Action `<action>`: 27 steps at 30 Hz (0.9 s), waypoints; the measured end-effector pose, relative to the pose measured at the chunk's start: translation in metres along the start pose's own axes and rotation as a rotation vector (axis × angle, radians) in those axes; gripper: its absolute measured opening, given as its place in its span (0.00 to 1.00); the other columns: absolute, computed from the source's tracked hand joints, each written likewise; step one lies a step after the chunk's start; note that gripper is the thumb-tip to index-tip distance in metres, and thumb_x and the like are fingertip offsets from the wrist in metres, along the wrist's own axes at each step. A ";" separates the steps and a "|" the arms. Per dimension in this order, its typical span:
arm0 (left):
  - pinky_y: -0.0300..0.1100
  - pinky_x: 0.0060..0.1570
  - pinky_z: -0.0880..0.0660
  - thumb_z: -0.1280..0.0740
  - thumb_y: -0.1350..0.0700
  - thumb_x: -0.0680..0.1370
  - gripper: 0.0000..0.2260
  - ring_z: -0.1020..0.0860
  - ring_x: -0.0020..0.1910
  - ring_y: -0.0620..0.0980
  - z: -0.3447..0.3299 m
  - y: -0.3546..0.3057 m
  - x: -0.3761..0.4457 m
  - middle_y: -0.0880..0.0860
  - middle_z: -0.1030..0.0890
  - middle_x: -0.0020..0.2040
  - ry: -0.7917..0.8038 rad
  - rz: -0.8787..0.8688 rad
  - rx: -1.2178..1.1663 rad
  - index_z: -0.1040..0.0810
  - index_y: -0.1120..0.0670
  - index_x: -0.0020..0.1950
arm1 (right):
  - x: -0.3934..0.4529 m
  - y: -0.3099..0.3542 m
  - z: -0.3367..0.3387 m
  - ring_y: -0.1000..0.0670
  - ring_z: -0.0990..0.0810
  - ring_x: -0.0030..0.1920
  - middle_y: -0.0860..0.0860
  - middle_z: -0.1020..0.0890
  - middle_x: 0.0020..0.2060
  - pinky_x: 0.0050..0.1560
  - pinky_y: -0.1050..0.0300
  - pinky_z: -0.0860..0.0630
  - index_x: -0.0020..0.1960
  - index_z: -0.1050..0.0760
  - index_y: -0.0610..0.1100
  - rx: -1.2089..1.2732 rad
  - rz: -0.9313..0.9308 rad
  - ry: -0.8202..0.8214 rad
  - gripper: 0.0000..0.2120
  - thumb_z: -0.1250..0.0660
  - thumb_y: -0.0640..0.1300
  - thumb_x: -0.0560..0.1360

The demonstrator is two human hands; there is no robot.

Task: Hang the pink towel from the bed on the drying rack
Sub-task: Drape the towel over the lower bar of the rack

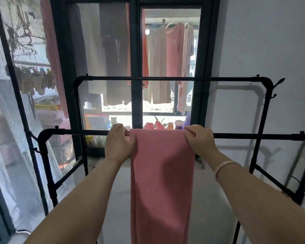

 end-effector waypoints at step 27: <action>0.38 0.41 0.30 0.44 0.68 0.70 0.18 0.22 0.48 0.43 -0.014 -0.039 0.010 0.47 0.19 0.50 0.449 0.024 -0.408 0.33 0.47 0.51 | -0.008 0.098 -0.065 0.51 0.31 0.67 0.55 0.20 0.56 0.72 0.47 0.52 0.41 0.20 0.56 0.032 -0.025 -0.048 0.15 0.38 0.65 0.72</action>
Point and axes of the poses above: each hand's wrist, its own x-axis towards the middle knuckle, its own z-axis out of the back of the hand, y = z × x, the point moved 5 cm from there along x, towards the middle knuckle
